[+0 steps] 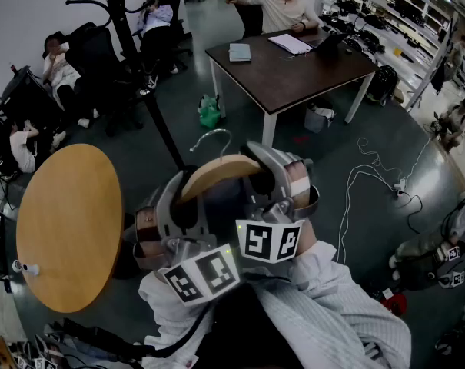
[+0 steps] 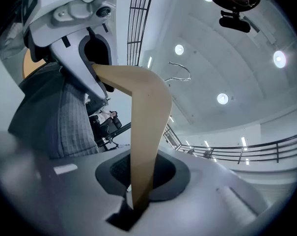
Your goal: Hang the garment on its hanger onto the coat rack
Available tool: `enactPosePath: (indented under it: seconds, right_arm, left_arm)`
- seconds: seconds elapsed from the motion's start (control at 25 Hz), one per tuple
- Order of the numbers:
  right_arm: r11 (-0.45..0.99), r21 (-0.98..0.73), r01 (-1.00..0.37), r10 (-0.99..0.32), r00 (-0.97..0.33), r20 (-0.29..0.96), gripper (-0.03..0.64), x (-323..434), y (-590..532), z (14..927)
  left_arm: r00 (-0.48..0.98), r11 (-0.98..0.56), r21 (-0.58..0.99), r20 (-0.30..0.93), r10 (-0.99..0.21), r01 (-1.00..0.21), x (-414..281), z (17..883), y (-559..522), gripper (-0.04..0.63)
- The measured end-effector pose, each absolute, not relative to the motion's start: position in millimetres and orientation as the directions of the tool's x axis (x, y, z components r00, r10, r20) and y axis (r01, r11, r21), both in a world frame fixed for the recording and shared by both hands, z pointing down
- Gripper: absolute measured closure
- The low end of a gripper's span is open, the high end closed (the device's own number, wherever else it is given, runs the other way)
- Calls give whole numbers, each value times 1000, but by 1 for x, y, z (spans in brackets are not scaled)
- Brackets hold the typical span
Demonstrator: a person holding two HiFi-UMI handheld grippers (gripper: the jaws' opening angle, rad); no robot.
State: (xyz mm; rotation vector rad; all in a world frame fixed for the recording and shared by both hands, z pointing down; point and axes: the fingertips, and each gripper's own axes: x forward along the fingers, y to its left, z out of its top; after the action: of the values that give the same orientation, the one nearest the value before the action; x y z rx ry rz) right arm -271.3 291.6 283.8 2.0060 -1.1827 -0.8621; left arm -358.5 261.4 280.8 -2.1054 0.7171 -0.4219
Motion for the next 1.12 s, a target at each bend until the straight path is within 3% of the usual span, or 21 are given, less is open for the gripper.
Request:
enactPosePath:
  seconds: [0.6,1.12]
  right_arm:
    - [-385,790,-476,-898,389,-204,578,-271,306,286]
    - [-377,790,-483,-896,407,-179,577,-229,336,301]
  left_arm:
    - [793,-490,-809,50,-608,-325,-357,283,273,526]
    - [817,-514,-804,63,-573,-298,-311,298,300,525]
